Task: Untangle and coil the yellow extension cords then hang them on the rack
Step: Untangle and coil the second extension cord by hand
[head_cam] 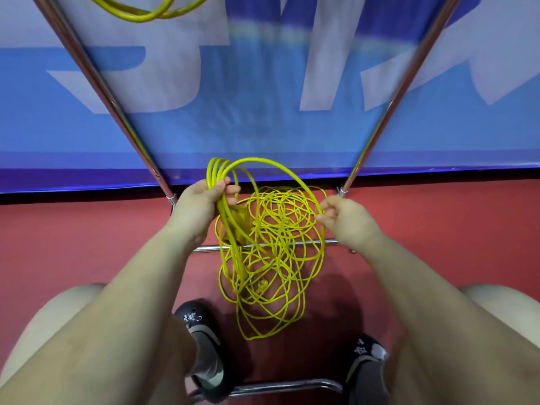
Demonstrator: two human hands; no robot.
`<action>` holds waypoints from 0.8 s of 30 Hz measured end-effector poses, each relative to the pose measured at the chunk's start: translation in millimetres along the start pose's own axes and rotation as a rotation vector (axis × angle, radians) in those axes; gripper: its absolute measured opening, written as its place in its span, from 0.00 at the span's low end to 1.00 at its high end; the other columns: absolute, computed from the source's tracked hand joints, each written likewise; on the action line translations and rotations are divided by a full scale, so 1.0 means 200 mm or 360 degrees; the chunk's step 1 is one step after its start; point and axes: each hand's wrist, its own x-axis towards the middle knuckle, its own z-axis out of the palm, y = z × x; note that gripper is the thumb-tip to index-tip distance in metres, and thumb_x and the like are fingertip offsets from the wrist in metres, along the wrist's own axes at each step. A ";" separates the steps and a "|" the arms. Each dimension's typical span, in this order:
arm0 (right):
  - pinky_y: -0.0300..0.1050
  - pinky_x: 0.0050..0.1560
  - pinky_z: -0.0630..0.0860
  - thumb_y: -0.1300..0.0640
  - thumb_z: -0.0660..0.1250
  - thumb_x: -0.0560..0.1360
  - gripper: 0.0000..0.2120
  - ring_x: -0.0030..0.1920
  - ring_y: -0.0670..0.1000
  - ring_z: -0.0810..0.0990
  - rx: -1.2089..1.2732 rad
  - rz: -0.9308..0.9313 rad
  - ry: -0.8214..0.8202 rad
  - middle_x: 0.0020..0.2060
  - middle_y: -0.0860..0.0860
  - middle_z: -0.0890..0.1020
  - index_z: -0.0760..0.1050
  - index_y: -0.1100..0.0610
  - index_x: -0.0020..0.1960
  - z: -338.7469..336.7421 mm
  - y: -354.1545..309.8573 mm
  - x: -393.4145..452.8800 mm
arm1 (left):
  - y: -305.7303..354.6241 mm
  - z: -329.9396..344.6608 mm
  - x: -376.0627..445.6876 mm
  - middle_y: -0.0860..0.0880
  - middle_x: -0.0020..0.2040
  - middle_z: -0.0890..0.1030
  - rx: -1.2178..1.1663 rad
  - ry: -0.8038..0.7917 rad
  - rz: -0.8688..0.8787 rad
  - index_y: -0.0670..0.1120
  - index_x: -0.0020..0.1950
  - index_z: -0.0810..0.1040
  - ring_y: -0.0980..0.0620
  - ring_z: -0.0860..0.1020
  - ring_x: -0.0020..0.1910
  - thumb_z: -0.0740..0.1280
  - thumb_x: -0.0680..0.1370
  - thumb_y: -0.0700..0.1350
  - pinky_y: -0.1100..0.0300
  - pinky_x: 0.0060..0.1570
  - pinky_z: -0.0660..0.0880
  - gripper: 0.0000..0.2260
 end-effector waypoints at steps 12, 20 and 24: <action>0.35 0.30 0.78 0.56 0.65 0.76 0.04 0.27 0.44 0.81 0.1584 0.0618 -0.0219 0.30 0.47 0.82 0.74 0.56 0.46 -0.08 -0.21 -0.02 | -0.08 0.03 -0.02 0.52 0.32 0.80 0.0542 -0.0428 -0.0095 0.46 0.49 0.77 0.54 0.72 0.30 0.62 0.80 0.44 0.60 0.31 0.73 0.05; 0.37 0.28 0.78 0.58 0.64 0.77 0.06 0.26 0.44 0.81 0.1939 0.0822 -0.0162 0.24 0.48 0.81 0.75 0.57 0.41 -0.06 -0.25 -0.01 | -0.11 0.10 -0.06 0.50 0.33 0.72 0.0747 -0.0460 -0.0023 0.46 0.47 0.78 0.56 0.69 0.30 0.63 0.79 0.44 0.68 0.30 0.70 0.05; 0.36 0.26 0.78 0.59 0.64 0.77 0.06 0.25 0.44 0.81 0.2045 0.0862 -0.0101 0.23 0.48 0.80 0.74 0.57 0.41 -0.08 -0.25 0.00 | -0.10 0.12 -0.08 0.57 0.24 0.74 0.0728 -0.0560 -0.0046 0.44 0.47 0.77 0.59 0.72 0.25 0.62 0.80 0.43 0.65 0.28 0.71 0.06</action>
